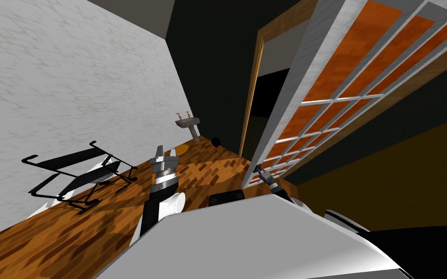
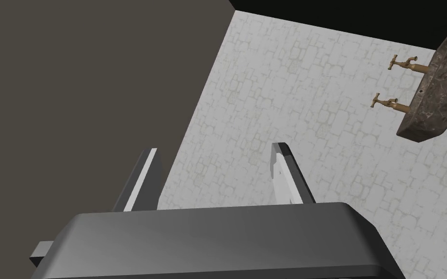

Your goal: Pull the door open

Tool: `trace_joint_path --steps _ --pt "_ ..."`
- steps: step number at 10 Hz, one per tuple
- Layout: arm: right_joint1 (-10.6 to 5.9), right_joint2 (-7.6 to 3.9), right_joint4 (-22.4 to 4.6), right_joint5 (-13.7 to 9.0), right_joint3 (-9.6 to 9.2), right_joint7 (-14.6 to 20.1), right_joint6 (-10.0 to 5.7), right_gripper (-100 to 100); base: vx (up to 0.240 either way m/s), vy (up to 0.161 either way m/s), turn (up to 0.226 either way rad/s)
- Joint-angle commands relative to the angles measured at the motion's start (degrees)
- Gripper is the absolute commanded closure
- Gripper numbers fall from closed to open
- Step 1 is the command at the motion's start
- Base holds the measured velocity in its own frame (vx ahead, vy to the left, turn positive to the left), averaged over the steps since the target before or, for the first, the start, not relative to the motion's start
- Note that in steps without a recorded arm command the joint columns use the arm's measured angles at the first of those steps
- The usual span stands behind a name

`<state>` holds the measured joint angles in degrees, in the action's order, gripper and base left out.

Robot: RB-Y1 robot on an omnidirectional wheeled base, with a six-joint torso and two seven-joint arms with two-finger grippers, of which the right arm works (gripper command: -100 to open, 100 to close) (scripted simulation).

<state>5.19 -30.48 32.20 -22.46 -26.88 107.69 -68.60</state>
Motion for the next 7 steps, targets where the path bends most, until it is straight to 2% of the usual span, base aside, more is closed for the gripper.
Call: trace_joint_path --steps 1,4,7 --pt "0.32 -0.09 -0.27 0.21 -0.30 0.26 -0.78 100 -0.195 -0.072 0.117" --pt "0.64 -0.39 -1.02 0.54 -0.75 0.81 -2.30 100 -0.201 -0.091 0.167" --pt "0.94 -0.67 -1.71 0.84 -1.16 1.32 -3.70 100 -0.199 -0.061 0.145"
